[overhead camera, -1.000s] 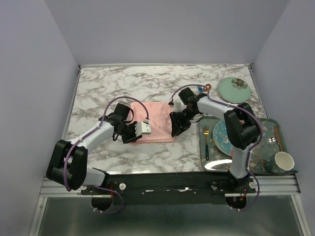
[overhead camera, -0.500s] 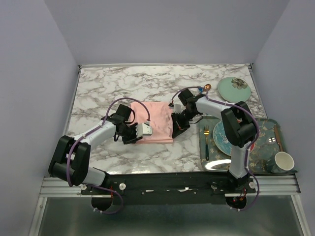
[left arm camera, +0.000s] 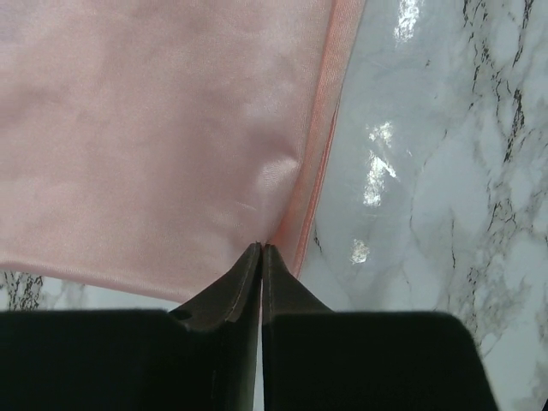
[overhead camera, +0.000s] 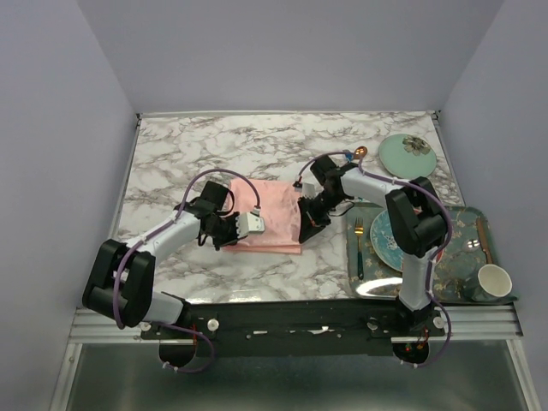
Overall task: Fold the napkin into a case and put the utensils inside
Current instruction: Smooth out the lower triangle-folded napkin at the center of the board.
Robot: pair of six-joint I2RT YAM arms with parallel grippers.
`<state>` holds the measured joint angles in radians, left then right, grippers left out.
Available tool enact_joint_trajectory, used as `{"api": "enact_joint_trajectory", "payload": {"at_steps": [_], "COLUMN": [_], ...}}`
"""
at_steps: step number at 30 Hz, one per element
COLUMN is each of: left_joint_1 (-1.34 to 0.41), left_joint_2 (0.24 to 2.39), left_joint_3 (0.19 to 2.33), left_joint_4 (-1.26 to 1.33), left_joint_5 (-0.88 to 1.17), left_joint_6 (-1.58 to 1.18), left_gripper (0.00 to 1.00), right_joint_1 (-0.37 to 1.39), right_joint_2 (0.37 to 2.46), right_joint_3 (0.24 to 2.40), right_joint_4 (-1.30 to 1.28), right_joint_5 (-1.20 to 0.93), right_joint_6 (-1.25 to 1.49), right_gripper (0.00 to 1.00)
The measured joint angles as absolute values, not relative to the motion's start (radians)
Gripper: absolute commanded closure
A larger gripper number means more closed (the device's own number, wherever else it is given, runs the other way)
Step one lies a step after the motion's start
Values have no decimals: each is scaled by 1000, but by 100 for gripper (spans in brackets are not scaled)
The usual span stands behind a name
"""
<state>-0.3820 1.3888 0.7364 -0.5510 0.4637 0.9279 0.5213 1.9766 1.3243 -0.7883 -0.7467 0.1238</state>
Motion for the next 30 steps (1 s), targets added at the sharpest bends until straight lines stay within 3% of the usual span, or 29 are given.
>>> {"api": "enact_joint_trajectory", "payload": {"at_steps": [3,4,5,9,21,26,30], "left_joint_1": [-382,-382,-382,-382,-382,-388,-419], "left_joint_2": [1370,1366,1362,1359,1344,1367,1389], "left_joint_3": [736,736,736,736,739,739,738], "left_joint_4": [-553,-555,-556,-563,-564,-525,-464], "left_joint_5": [464,464,464,463,459,442,408], "left_joint_6": [925,924,923,919,867,845,801], "left_gripper": [90,84,72,58,56,37,37], "right_joint_1": [521,521,521,521,485,467,467], "right_joint_2": [2001,2012,2025,2084,2161,2137,2108], "right_joint_3": [1328,1330,1334,1359,1529,1536,1536], "right_joint_4": [-796,-797,-799,-810,-841,-862,-868], "right_joint_5": [-747,-746,-745,-727,-659,-665,-697], "right_joint_6": [124,123,123,123,93,70,72], "right_gripper": [99,99,99,99,99,99,99]}}
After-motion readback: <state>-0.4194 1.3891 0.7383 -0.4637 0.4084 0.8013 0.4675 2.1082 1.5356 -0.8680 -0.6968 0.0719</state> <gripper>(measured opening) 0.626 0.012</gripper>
